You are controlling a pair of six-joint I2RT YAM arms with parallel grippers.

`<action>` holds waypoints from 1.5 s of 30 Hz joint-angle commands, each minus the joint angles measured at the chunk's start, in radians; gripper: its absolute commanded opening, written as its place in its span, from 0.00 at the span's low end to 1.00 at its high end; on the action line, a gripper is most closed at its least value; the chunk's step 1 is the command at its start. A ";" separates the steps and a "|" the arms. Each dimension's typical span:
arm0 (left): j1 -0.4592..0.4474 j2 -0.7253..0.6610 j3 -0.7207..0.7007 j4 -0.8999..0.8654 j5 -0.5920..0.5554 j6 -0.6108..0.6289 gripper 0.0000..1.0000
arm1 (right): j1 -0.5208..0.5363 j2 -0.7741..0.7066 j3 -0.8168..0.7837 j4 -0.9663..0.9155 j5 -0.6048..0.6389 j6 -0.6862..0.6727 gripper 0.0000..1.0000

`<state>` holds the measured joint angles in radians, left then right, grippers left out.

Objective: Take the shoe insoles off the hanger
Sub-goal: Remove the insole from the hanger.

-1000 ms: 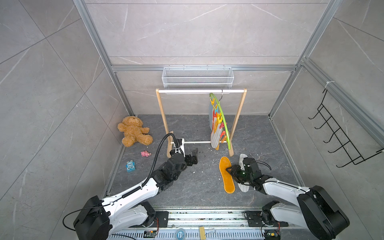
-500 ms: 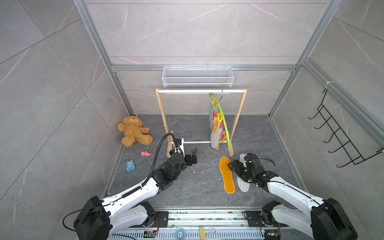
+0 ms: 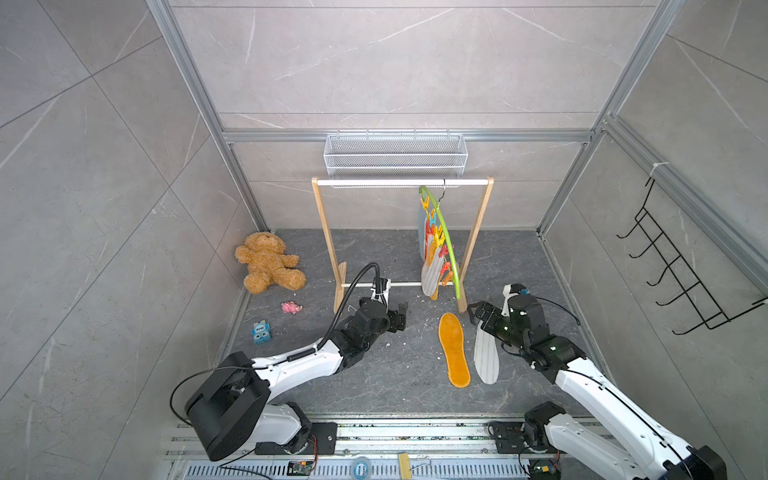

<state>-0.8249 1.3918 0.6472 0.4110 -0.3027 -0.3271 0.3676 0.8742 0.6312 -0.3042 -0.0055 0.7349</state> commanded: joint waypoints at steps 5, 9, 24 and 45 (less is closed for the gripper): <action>-0.013 0.174 0.084 0.239 0.082 0.079 0.90 | -0.028 -0.049 0.098 -0.107 -0.033 -0.125 0.95; -0.024 0.251 0.135 0.256 0.078 0.085 0.90 | -0.045 -0.057 0.112 -0.133 -0.029 -0.136 0.97; -0.051 0.484 0.312 0.214 0.046 0.095 0.72 | -0.099 -0.081 0.099 -0.162 -0.071 -0.130 1.00; -0.077 0.644 0.428 0.223 -0.099 0.085 0.69 | -0.121 -0.087 0.077 -0.163 -0.123 -0.109 1.00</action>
<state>-0.8902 2.0140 1.0382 0.5900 -0.3542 -0.2512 0.2516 0.7956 0.7181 -0.4538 -0.1101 0.6277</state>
